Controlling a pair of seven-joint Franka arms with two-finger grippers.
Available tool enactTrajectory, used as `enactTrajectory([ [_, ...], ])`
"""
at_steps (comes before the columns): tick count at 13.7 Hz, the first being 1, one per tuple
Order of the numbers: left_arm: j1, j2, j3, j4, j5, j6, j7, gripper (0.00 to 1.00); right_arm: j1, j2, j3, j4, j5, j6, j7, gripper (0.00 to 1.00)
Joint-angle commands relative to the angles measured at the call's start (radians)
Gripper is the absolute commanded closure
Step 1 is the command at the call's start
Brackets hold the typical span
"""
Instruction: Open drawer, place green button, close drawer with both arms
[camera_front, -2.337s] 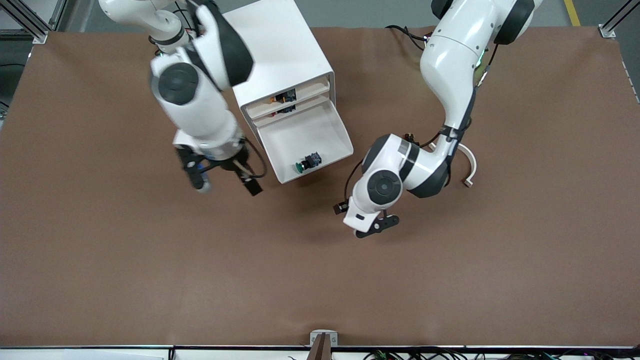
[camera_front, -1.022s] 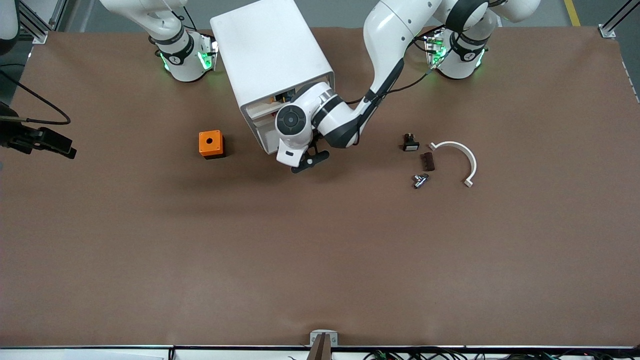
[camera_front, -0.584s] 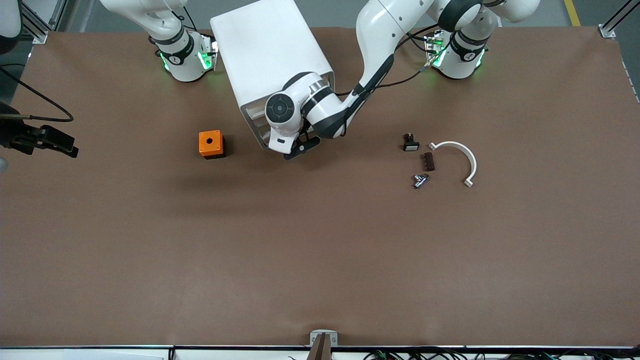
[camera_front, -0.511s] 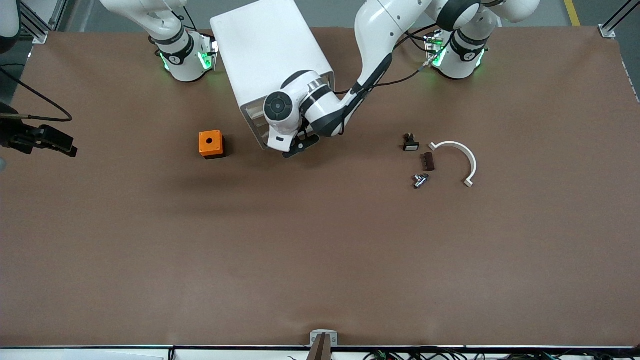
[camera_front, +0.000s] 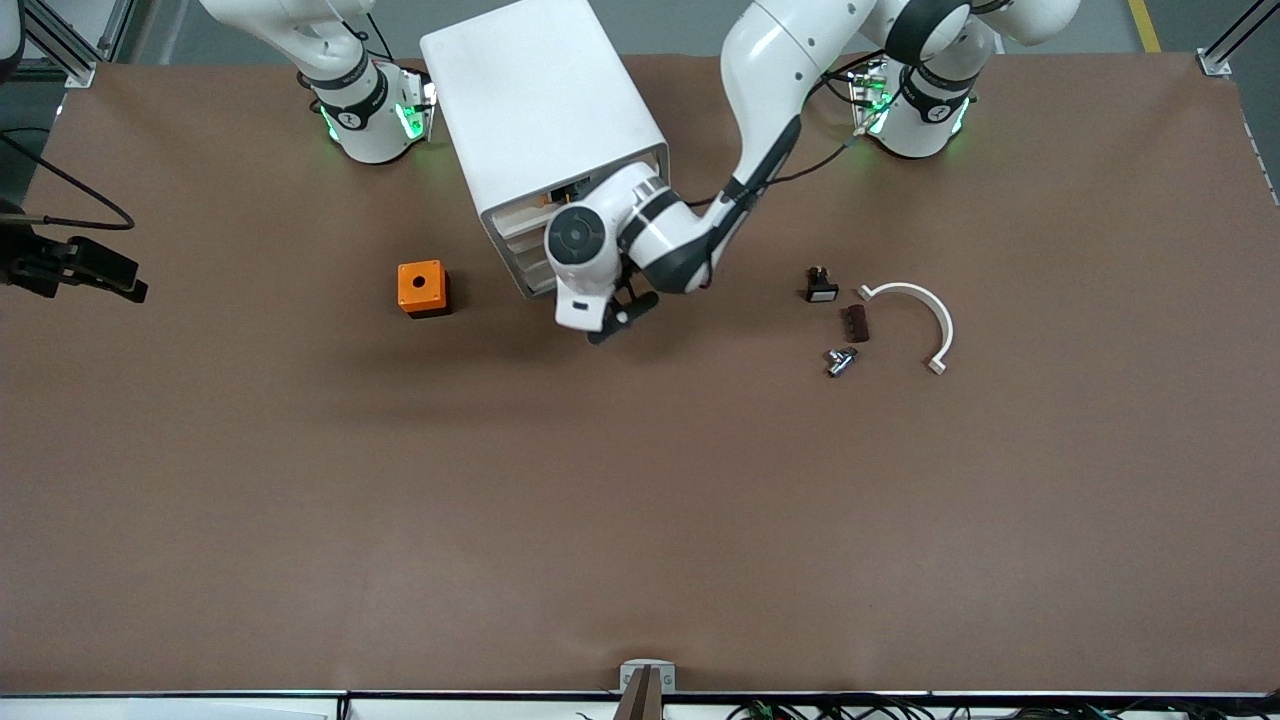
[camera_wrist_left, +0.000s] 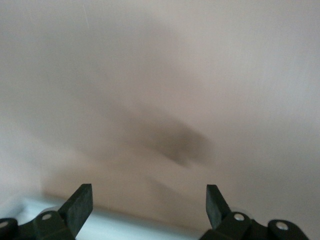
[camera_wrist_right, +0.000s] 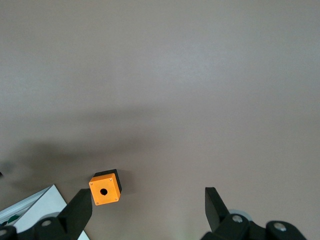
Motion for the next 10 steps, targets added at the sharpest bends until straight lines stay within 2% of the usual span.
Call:
enactTrajectory([
  [1,0.017,-0.065,0.090,-0.006,0.120,-0.009,0.011,0.00,-0.021,-0.012,0.009,-0.005,0.015,-0.003,-0.003,0.00],
  [4,0.070,-0.115,0.148,-0.008,0.149,-0.015,0.068,0.00,-0.019,-0.014,0.012,-0.011,0.021,0.000,0.099,0.00],
  [7,0.149,-0.168,0.151,-0.012,0.177,-0.036,0.134,0.00,-0.021,-0.025,0.010,-0.026,0.041,0.024,0.115,0.00],
  [10,0.242,-0.263,0.148,-0.012,0.241,-0.144,0.304,0.00,-0.027,-0.043,0.009,-0.066,0.060,0.086,0.116,0.00],
])
